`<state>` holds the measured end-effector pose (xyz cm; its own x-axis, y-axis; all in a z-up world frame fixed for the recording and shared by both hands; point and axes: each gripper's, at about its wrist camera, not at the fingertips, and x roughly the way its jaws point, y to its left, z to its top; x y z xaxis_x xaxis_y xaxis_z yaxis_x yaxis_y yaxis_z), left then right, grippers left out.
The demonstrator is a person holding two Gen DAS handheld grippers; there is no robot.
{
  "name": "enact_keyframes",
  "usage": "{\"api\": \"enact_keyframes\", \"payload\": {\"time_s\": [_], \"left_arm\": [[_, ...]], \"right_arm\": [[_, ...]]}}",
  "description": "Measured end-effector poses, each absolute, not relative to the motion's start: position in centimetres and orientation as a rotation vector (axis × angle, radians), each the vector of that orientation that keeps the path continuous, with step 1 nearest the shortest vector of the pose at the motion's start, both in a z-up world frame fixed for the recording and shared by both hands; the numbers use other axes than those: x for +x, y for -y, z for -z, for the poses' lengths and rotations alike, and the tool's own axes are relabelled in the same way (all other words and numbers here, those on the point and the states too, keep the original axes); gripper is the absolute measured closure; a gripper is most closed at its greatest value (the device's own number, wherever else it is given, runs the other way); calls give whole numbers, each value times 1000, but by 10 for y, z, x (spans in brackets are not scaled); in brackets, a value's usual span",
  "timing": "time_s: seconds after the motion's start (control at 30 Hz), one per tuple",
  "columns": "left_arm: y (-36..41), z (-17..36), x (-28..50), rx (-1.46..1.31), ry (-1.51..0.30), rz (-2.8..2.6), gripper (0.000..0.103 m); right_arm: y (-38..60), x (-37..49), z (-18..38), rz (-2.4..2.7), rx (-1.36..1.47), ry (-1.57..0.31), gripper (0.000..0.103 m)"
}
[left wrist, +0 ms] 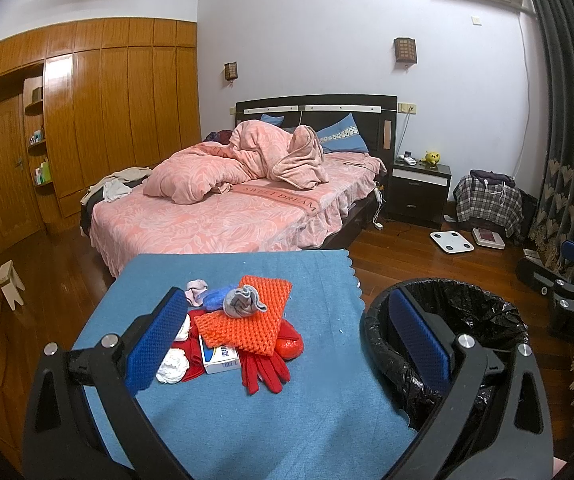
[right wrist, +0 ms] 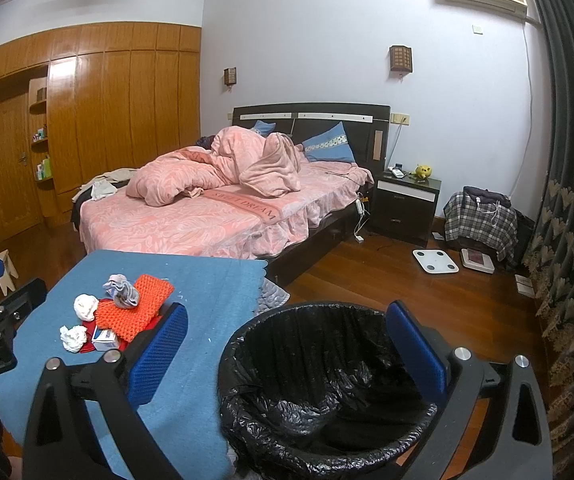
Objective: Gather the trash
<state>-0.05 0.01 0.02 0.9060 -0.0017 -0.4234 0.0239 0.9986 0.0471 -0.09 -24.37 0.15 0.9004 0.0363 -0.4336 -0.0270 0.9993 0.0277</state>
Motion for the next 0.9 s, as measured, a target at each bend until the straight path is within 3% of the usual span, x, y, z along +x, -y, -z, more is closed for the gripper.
{"api": "enact_keyframes", "payload": {"time_s": [0.9], "left_arm": [[-9, -3, 0, 40, -441, 4, 5]], "right_arm": [[225, 13, 5, -58, 32, -449, 6]]}}
